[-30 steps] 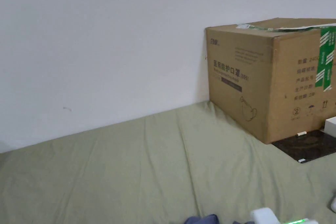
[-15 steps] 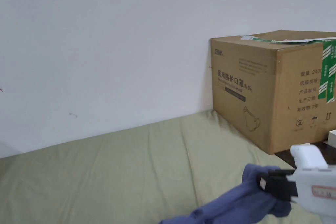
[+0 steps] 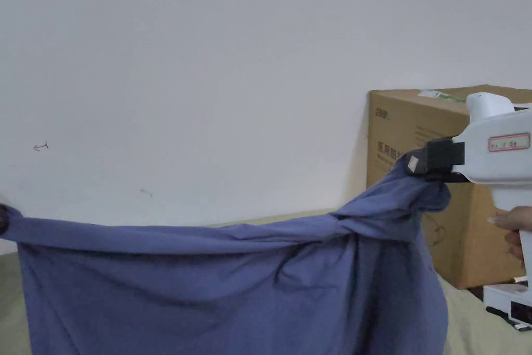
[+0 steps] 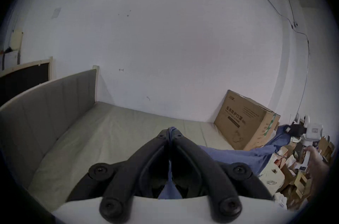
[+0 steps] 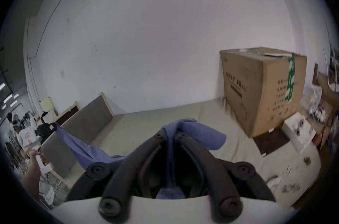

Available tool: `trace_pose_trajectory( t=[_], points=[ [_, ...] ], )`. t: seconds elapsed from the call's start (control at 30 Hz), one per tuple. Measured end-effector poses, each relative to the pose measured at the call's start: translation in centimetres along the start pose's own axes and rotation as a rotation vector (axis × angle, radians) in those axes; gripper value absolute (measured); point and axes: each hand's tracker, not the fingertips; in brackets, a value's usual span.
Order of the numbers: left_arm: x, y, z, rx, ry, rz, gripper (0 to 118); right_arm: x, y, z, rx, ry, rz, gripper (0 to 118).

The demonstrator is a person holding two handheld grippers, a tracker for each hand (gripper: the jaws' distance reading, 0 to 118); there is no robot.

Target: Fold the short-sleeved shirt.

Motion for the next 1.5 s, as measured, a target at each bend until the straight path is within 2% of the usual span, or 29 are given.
trace_pose_trajectory(
  t=[0.2, 0.5, 0.67, 0.87, 0.97, 1.07, 1.2, 1.37, 1.5],
  points=[
    [0.1, 3.2, -4.8, 0.001, 0.067, -0.062, 0, -1.7, 4.6, -4.3, 0.004, -0.026, 0.057, 5],
    [-0.5, 6.2, -12.4, 0.002, 0.151, -0.075, 0, -2.9, 9.0, -13.0, 0.022, -0.087, 0.064, 5],
    [-1.7, 6.5, -16.4, -0.006, 0.208, -0.054, 0, -3.2, 9.8, -17.8, 0.034, -0.125, 0.056, 5],
    [-3.3, 4.5, -19.5, -0.016, 0.255, -0.051, 0, -3.8, 7.6, -22.2, 0.048, -0.147, 0.122, 5],
    [-4.6, 1.1, -21.2, -0.112, 0.275, -0.062, 0, -3.1, 4.0, -24.8, -0.007, -0.176, 0.136, 5],
    [-6.1, -4.6, -22.1, -0.233, 0.291, -0.067, 0, -1.4, -2.7, -27.3, -0.128, -0.192, 0.111, 5],
    [-8.7, -15.4, -21.8, -0.513, 0.266, -0.078, 0, 2.9, -14.9, -29.5, -0.436, -0.191, 0.059, 5],
    [-10.6, -26.6, -17.5, -0.79, 0.23, -0.134, 0, 7.1, -28.0, -26.1, -0.711, -0.2, 0.003, 5],
    [-12.2, -31.2, -12.4, -0.886, 0.218, -0.111, 0, 8.3, -33.0, -19.7, -0.743, -0.191, -0.008, 5]
  ],
)
